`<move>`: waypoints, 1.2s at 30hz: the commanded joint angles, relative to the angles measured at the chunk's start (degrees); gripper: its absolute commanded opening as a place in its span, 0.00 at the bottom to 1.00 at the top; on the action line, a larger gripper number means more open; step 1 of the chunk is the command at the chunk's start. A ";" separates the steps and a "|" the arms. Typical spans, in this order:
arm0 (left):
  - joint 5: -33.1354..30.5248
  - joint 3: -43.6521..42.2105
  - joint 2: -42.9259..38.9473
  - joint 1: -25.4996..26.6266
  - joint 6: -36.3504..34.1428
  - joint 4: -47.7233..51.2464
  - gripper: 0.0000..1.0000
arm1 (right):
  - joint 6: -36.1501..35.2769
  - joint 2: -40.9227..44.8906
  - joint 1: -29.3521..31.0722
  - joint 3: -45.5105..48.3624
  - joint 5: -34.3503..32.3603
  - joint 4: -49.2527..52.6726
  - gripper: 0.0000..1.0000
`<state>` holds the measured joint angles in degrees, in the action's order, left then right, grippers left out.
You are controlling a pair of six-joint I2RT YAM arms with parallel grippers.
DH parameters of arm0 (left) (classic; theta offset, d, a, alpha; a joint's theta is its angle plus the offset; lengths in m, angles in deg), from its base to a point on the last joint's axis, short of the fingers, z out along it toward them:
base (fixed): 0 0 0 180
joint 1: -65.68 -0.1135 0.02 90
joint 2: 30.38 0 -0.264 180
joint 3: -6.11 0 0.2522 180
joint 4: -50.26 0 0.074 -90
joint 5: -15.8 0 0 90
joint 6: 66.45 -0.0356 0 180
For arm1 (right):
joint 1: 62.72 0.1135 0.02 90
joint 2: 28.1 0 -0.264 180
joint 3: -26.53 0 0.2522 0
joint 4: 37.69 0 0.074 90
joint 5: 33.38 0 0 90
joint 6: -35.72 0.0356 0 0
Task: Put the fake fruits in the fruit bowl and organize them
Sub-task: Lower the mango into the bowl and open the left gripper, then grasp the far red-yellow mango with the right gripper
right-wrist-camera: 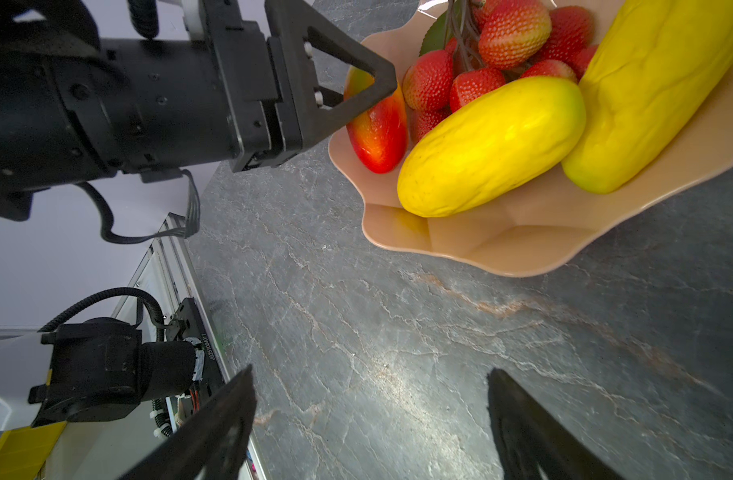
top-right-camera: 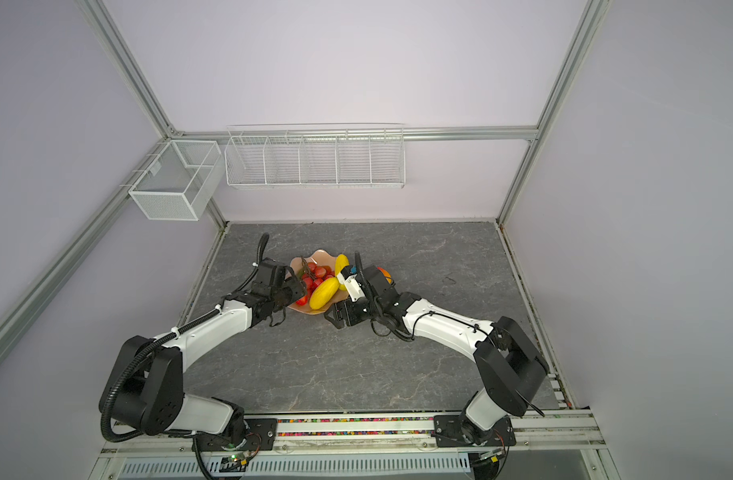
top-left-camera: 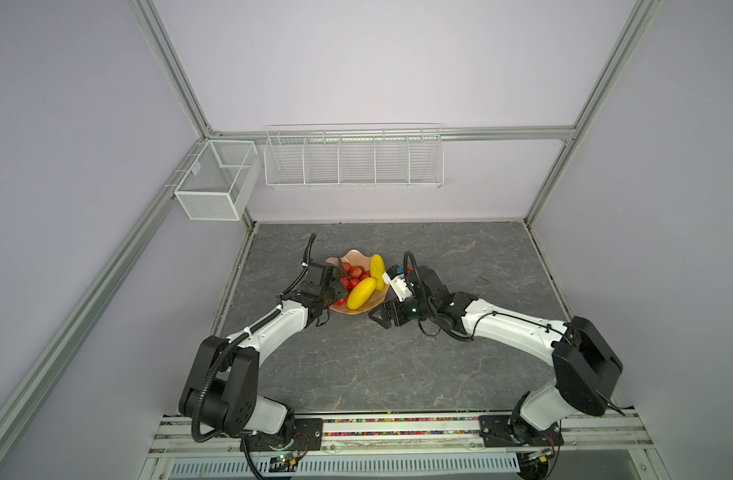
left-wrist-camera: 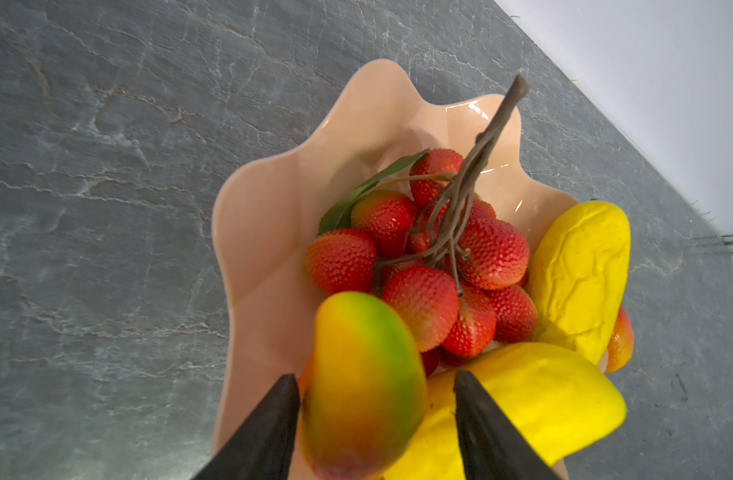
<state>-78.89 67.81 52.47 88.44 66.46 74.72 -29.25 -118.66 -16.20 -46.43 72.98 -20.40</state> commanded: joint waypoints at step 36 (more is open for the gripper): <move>22.53 -5.13 -18.48 2.23 -26.04 -0.06 0.99 | -19.96 -26.71 -21.96 -23.23 -15.38 12.08 0.89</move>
<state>-55.33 63.55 33.89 90.60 41.85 75.46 -47.50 -143.97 -38.12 -68.05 54.99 -6.89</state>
